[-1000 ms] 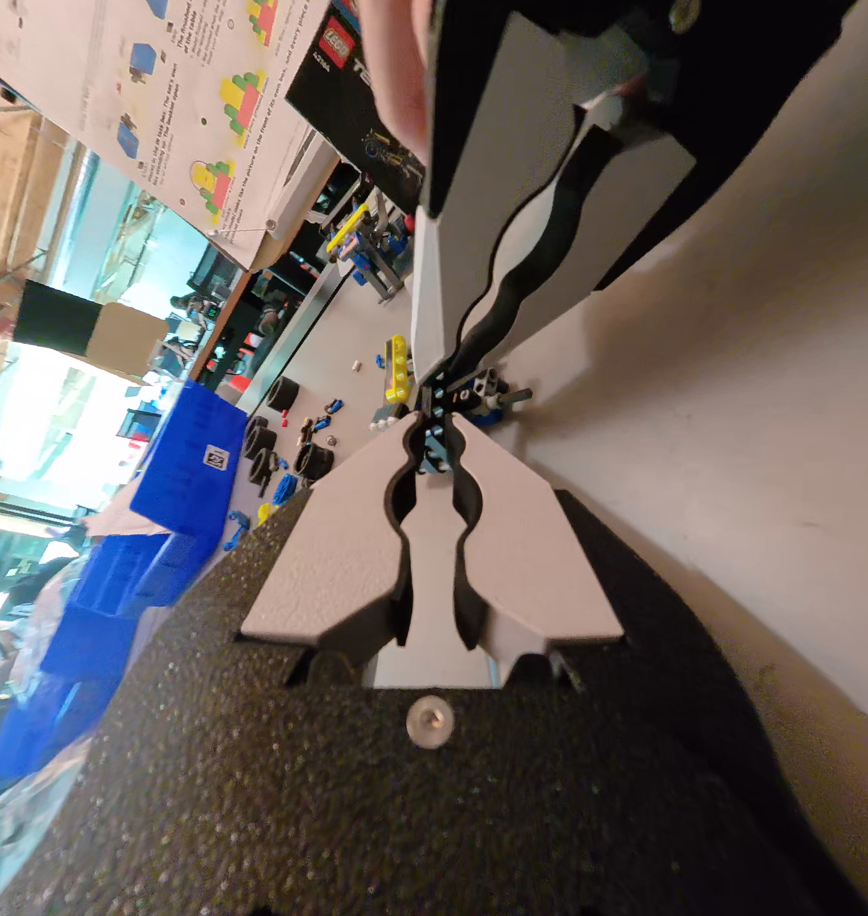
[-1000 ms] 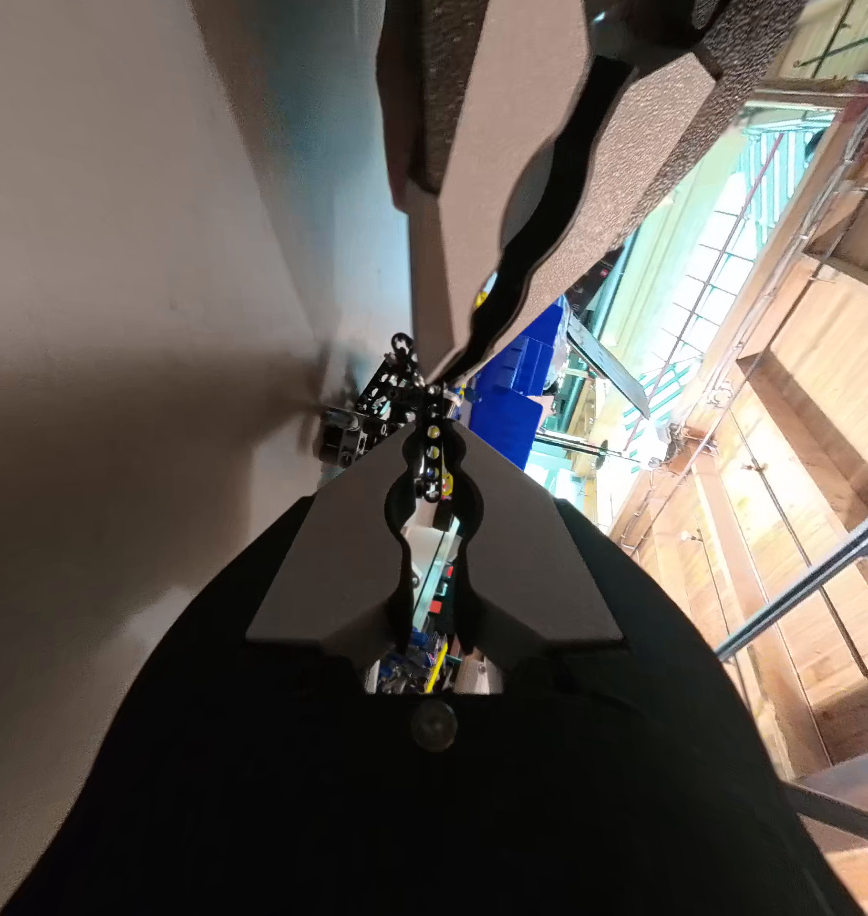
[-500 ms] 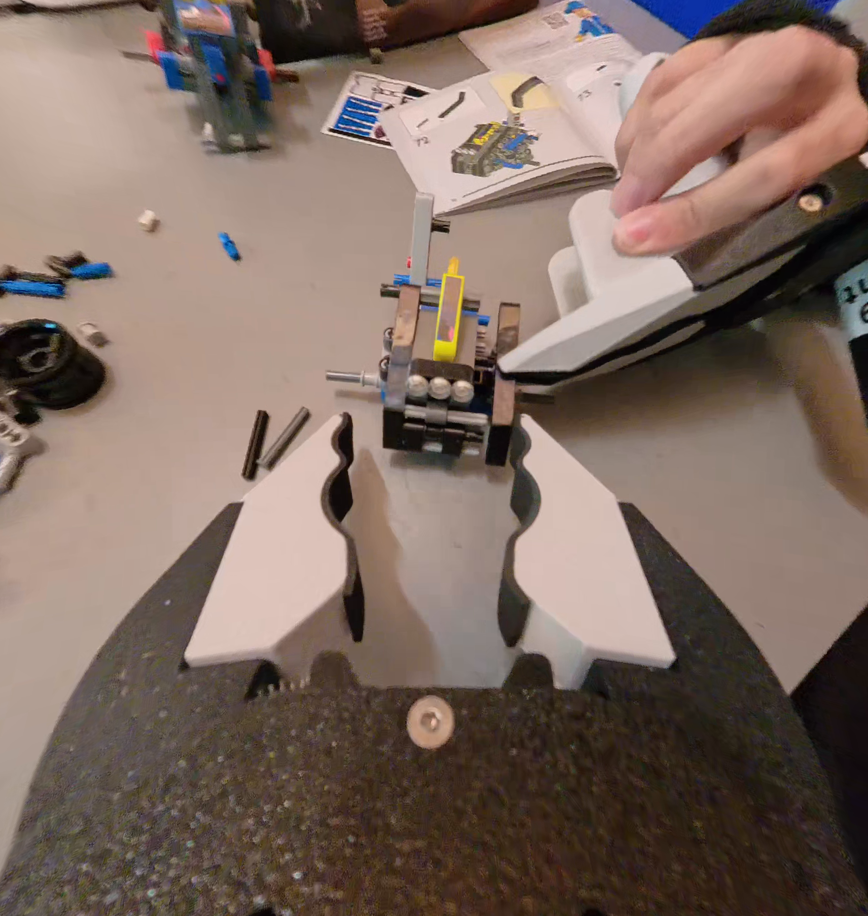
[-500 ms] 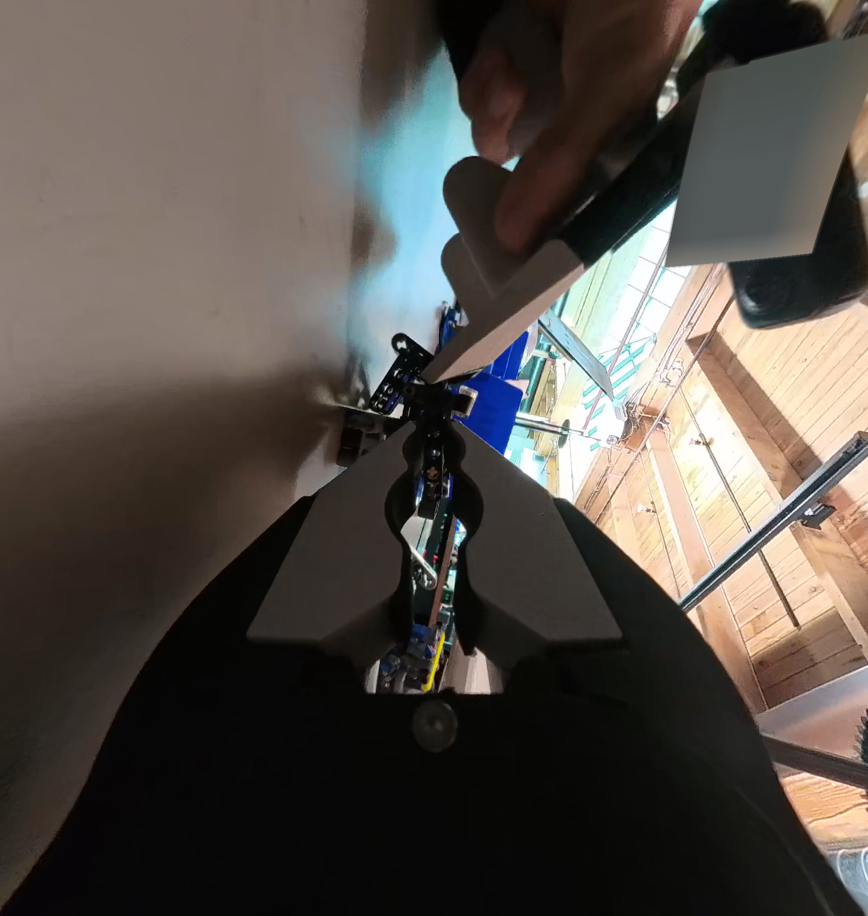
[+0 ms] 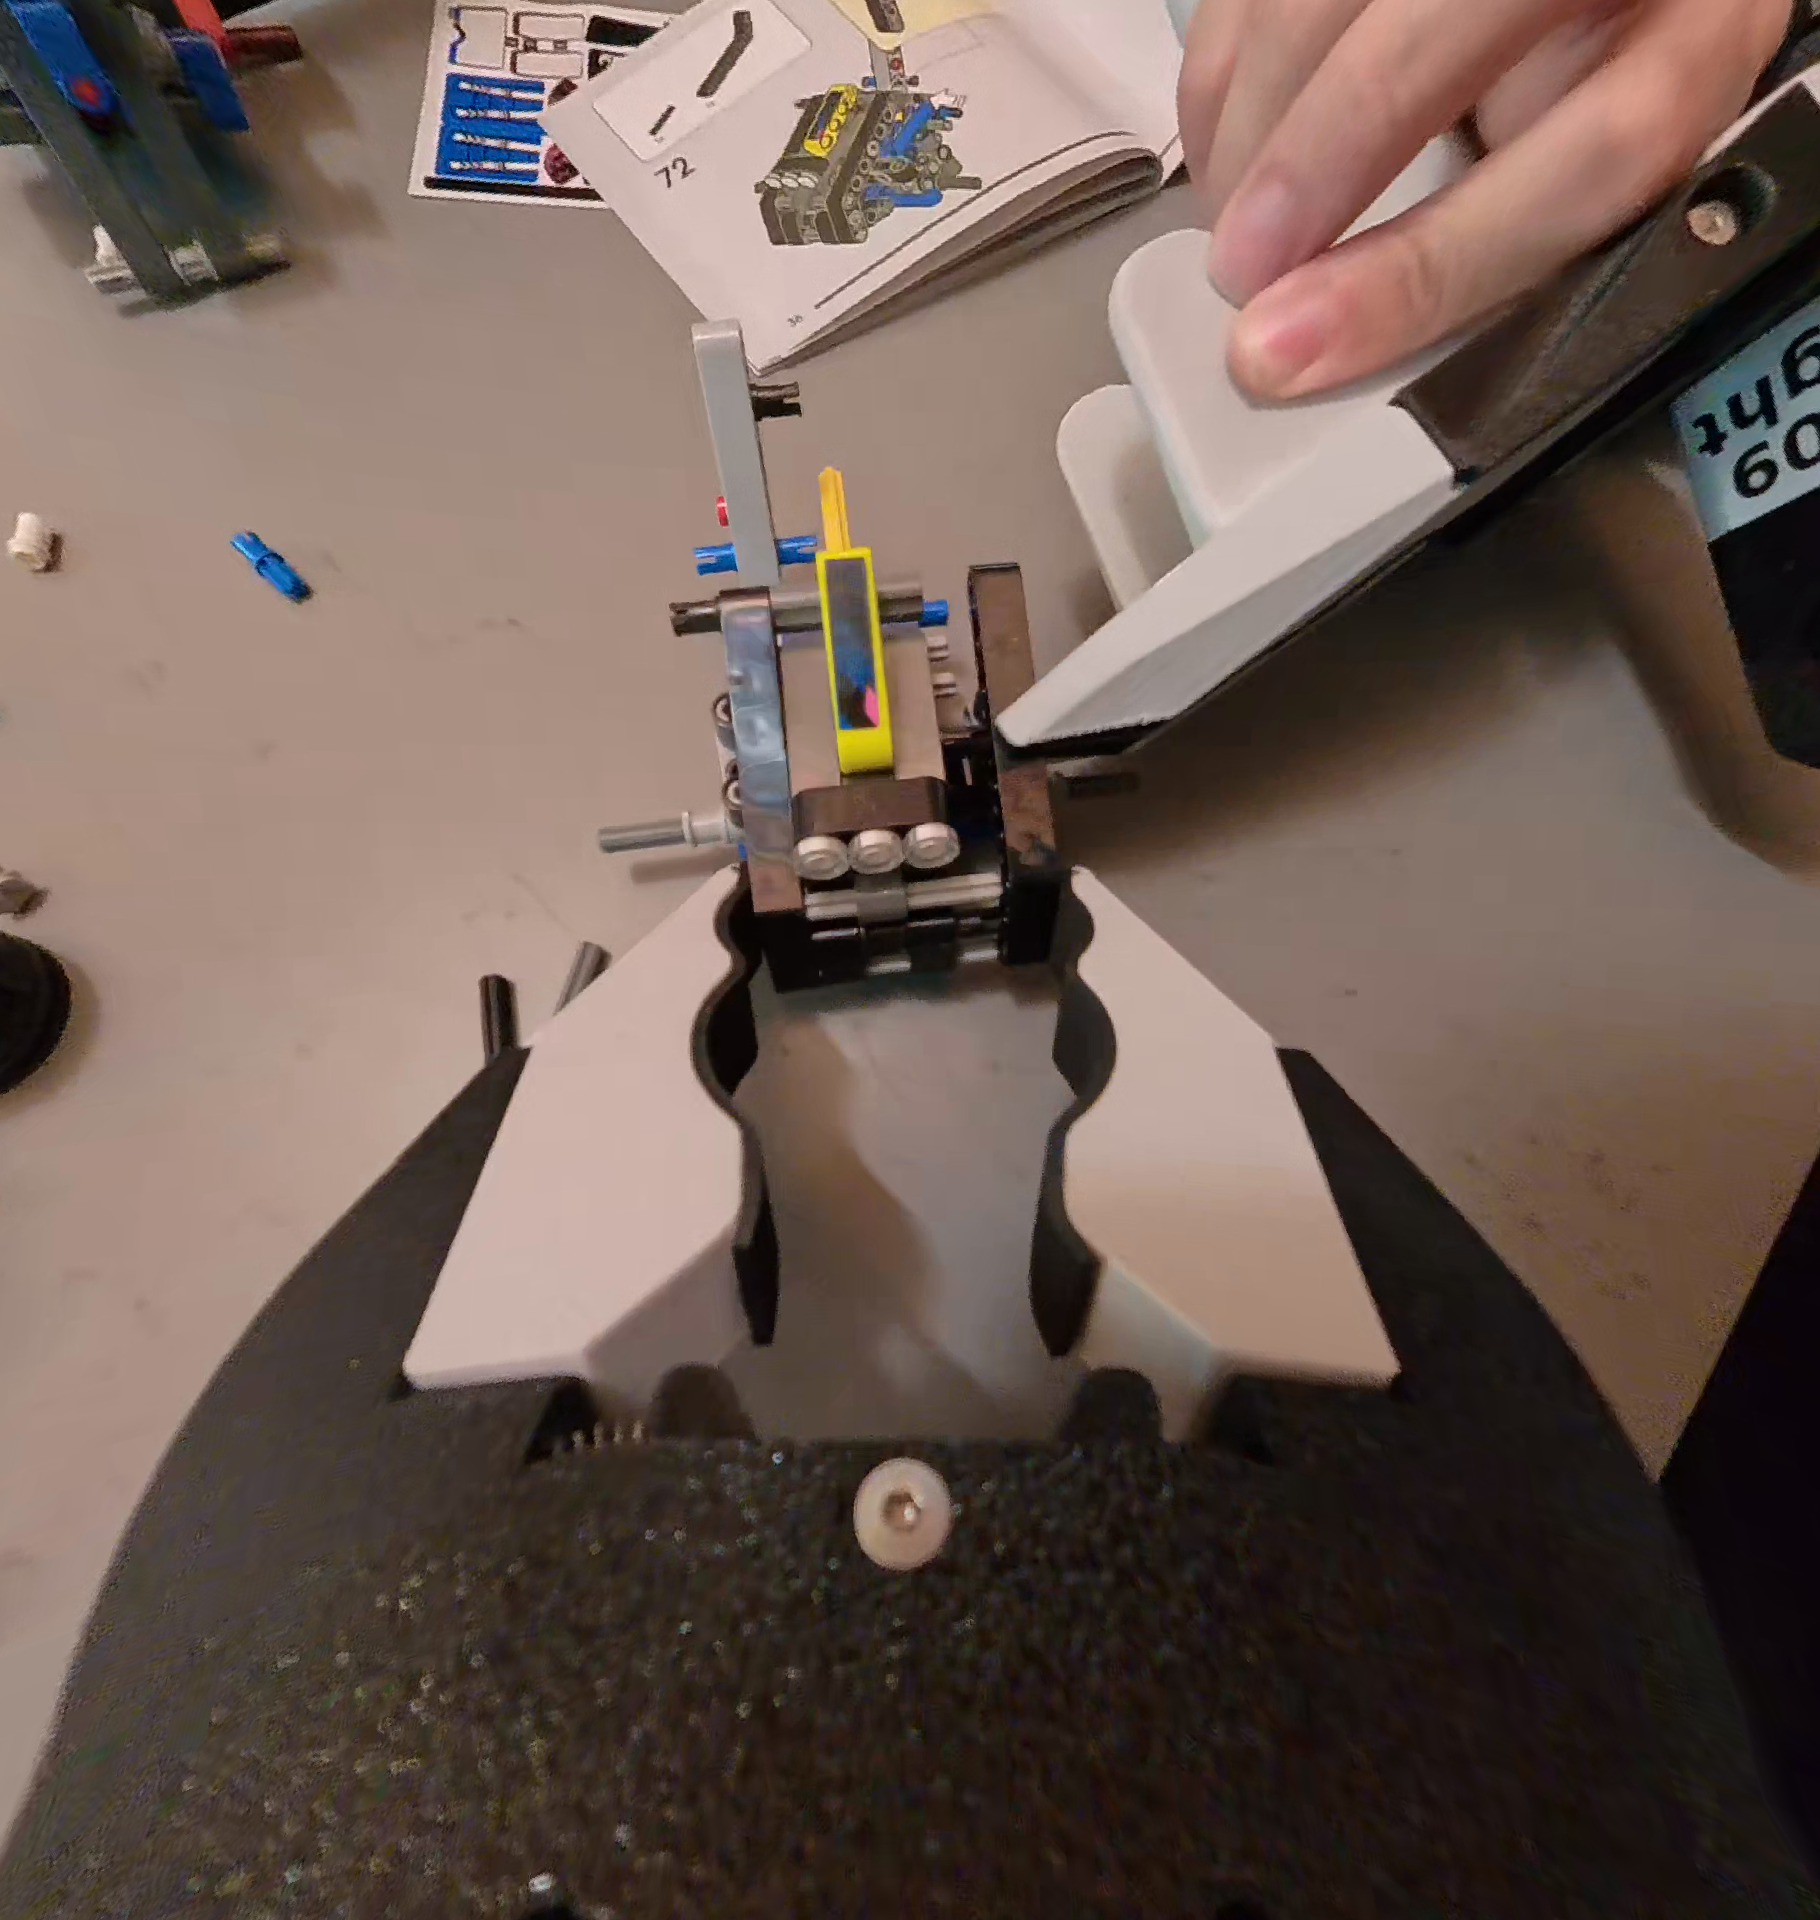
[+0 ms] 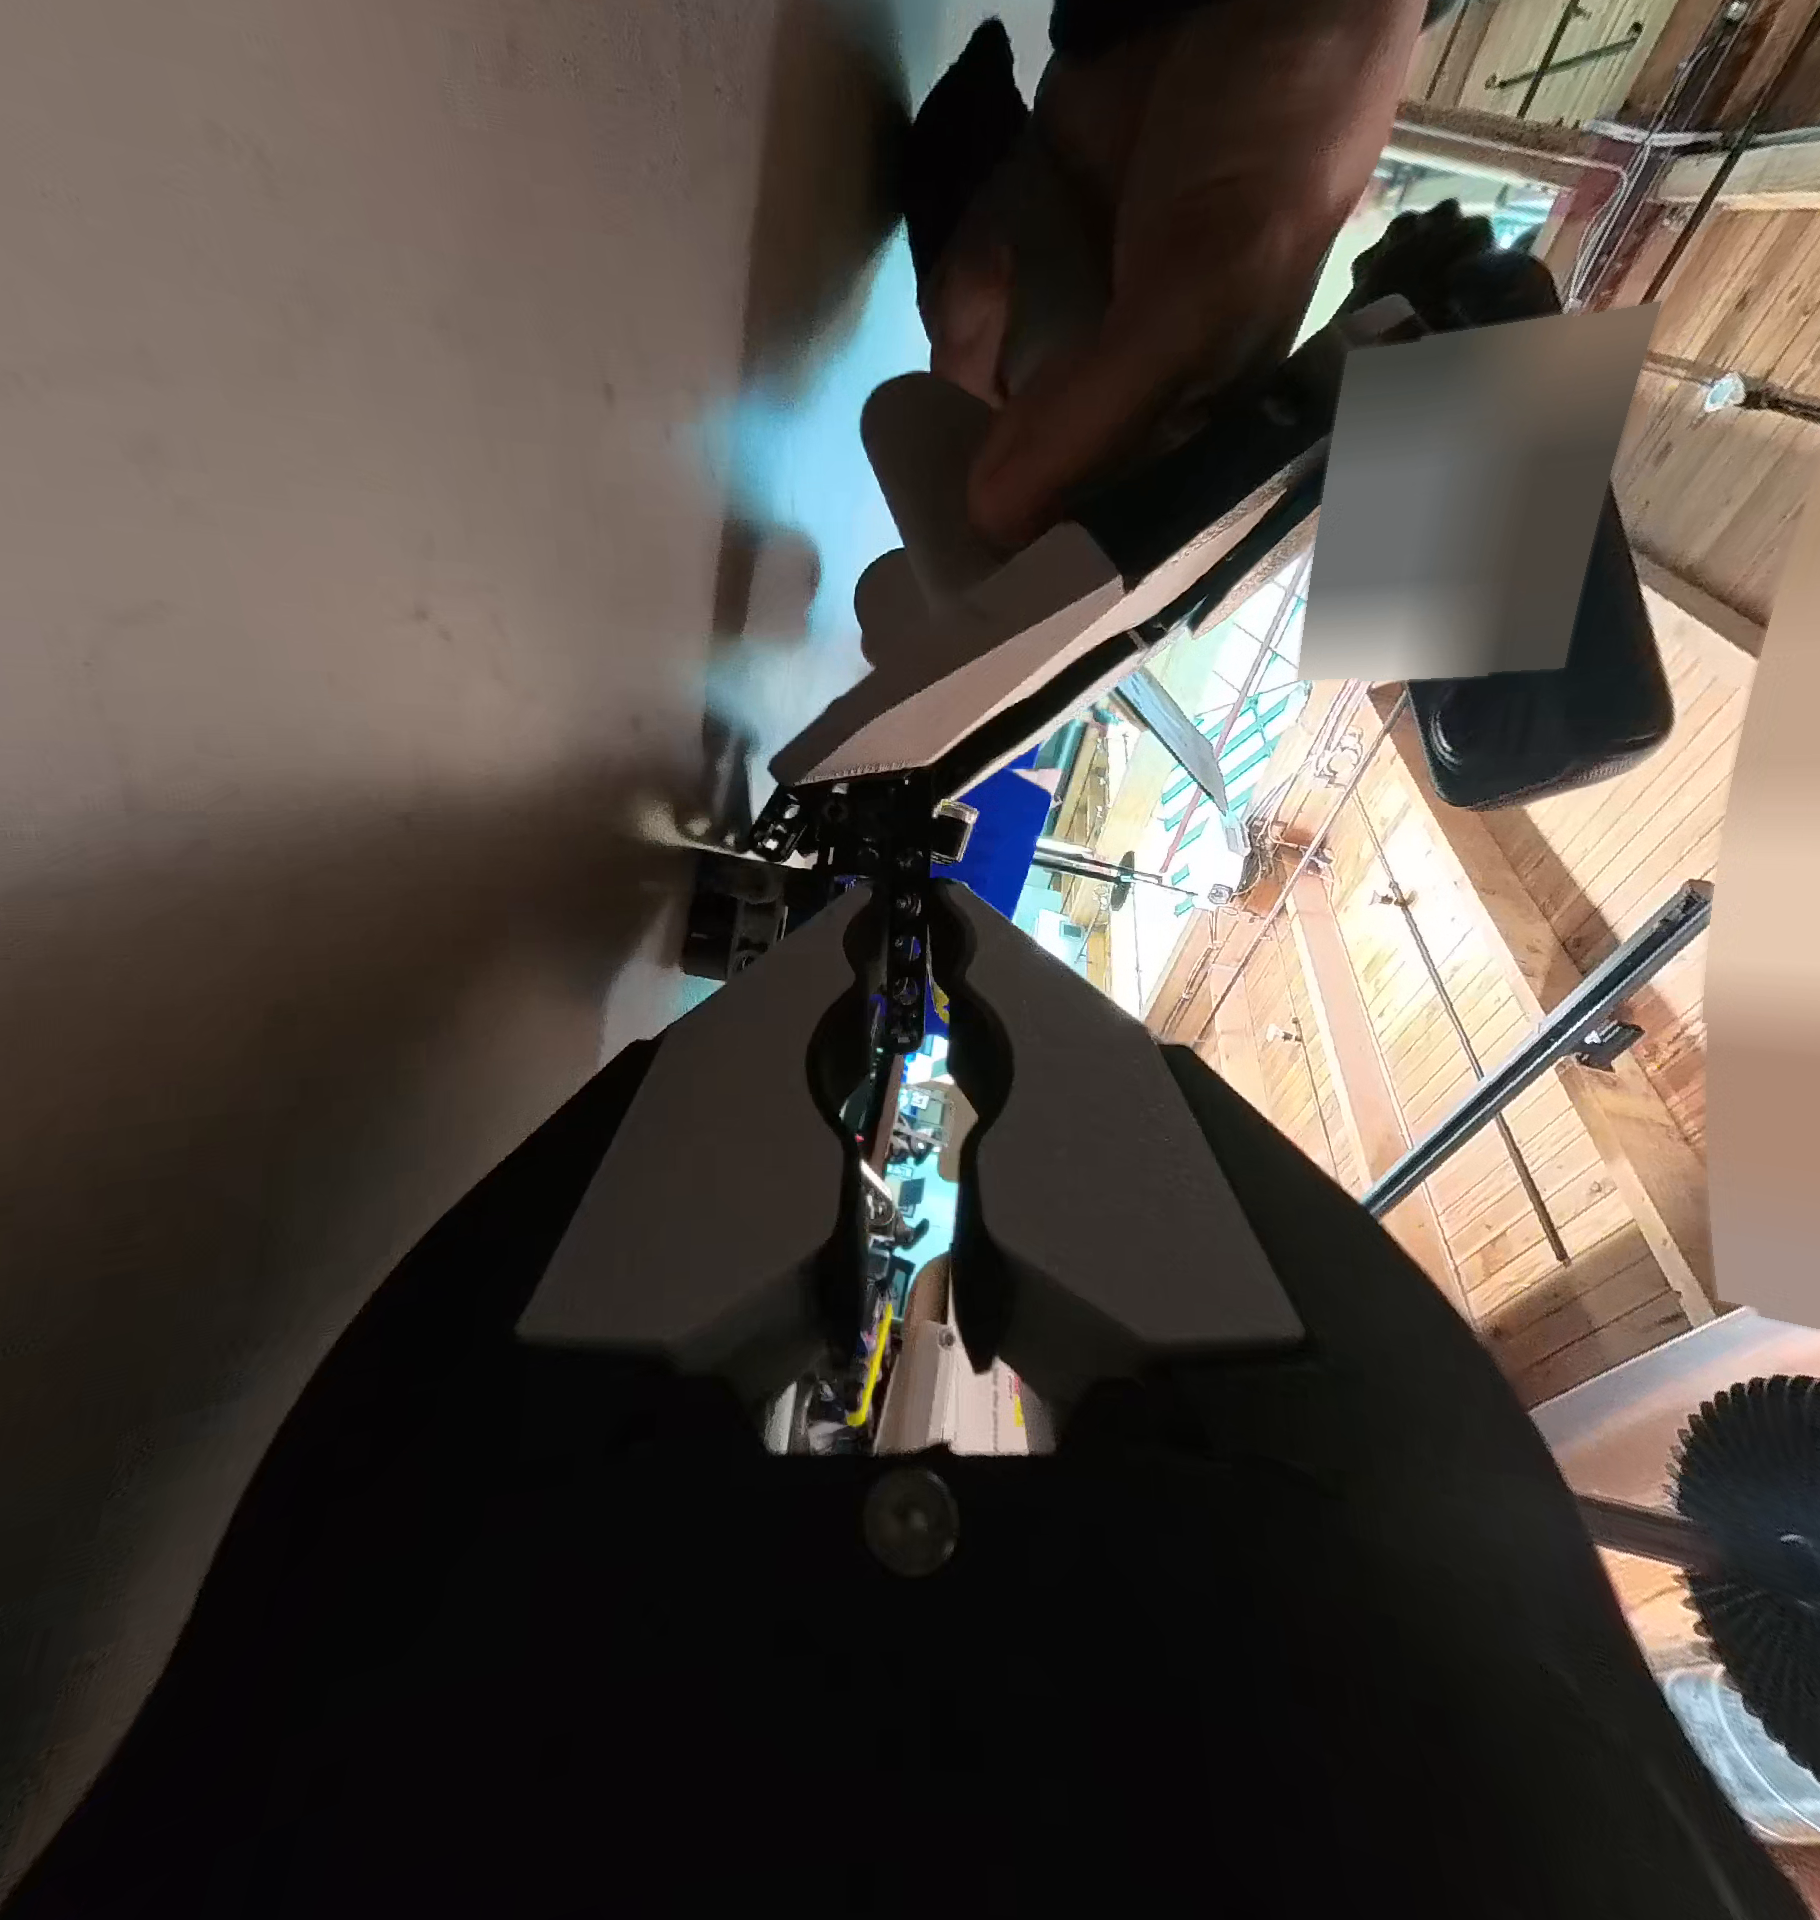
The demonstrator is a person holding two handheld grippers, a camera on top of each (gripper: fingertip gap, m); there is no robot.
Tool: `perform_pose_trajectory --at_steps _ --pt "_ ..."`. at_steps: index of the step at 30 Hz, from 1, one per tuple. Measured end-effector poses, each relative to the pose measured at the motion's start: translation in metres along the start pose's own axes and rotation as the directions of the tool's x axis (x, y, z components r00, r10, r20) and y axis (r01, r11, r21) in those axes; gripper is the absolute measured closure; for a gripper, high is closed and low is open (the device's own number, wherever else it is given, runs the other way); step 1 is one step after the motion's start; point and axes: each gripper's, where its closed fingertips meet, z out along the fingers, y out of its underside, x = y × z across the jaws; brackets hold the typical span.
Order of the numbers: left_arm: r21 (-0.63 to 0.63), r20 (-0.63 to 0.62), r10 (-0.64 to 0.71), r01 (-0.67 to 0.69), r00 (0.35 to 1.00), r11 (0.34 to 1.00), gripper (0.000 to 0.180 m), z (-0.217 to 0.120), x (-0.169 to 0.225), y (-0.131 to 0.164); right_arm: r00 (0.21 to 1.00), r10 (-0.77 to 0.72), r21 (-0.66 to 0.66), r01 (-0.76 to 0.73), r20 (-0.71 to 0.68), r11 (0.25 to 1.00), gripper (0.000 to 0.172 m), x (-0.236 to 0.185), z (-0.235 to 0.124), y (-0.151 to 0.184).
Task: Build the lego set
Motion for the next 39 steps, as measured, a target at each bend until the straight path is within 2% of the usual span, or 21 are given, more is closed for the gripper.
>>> perform_pose_trajectory --at_steps 1,6,14,27,30,35,39 --pt "-0.002 0.002 0.004 -0.004 1.000 1.000 0.128 0.0003 -0.0007 0.0000 1.000 -0.011 -0.003 0.011 -0.003 1.000 0.168 -0.0002 0.0002 0.0005" --pt "-0.002 0.053 0.034 -0.034 0.998 0.999 0.128 0.0004 -0.0039 -0.0003 0.997 -0.076 -0.011 0.076 -0.018 0.997 0.168 -0.0007 0.0003 0.0014" --pt "0.011 -0.016 -0.032 0.032 0.999 0.999 0.130 -0.0003 0.0009 -0.0017 0.991 -0.131 -0.004 0.131 0.013 0.991 0.168 -0.0024 -0.0013 0.0027" --pt "0.008 0.124 0.072 -0.073 0.990 0.997 0.132 -0.0004 -0.0061 -0.0027 0.986 -0.162 0.013 0.162 0.031 0.987 0.168 -0.0068 -0.0012 0.0047" --pt "0.000 0.106 0.078 -0.078 0.991 0.997 0.132 0.0003 -0.0054 -0.0017 0.987 -0.157 0.023 0.157 0.029 0.987 0.167 -0.0075 -0.0010 0.0038" --pt "-0.011 0.017 -0.015 0.015 1.000 1.000 0.131 0.0028 -0.0047 -0.0001 0.989 -0.149 0.017 0.148 0.021 0.989 0.168 -0.0064 0.0014 0.0064" --pt "-0.032 0.024 -0.013 0.013 1.000 0.999 0.131 0.0058 -0.0065 0.0012 0.986 -0.166 0.006 0.166 0.023 0.986 0.167 -0.0070 0.0024 0.0085"
